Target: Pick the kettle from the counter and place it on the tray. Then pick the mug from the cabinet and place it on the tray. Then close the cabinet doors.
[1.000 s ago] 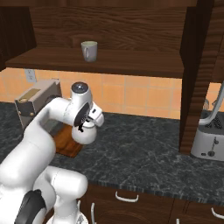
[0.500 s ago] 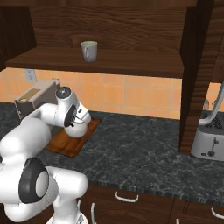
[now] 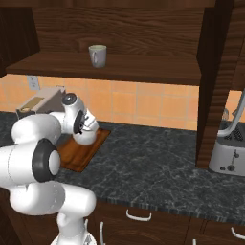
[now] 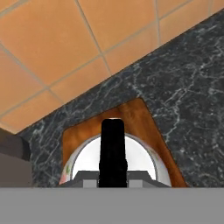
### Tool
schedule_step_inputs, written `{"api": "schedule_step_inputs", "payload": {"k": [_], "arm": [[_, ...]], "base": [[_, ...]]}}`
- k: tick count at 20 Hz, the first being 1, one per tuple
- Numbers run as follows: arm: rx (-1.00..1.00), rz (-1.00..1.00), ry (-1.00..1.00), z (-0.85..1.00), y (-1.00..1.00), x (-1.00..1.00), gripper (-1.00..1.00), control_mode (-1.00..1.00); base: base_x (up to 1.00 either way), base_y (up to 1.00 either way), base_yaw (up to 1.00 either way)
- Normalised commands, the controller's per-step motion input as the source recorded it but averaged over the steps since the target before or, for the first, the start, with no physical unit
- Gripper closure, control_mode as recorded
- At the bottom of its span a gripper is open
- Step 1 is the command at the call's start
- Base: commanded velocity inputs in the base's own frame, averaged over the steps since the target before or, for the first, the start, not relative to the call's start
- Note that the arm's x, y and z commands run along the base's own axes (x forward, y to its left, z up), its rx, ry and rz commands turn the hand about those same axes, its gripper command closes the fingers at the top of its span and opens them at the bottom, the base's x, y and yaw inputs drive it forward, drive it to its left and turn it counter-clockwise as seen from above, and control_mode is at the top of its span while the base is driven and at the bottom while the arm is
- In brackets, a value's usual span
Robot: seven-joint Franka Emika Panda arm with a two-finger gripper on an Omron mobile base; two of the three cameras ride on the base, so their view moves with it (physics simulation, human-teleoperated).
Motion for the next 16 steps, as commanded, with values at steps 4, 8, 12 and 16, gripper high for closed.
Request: {"api": "schedule_step_inputs", "payload": {"k": [4,8,12,16], "arm": [[0.0,-0.02,0.0,-0.42,0.0,0.32,1.0,-1.0],[0.0,-0.01,0.0,-0.4,0.08,0.19,1.0,-1.0],[0.0,0.0,0.0,-0.35,0.1,0.14,1.0,-1.0],[0.0,0.0,0.0,-0.1,0.01,-0.01,-1.0,-1.0]], "base": [[0.0,0.0,0.0],[0.0,0.0,0.0],[0.0,0.0,0.0],[0.0,0.0,0.0]]}}
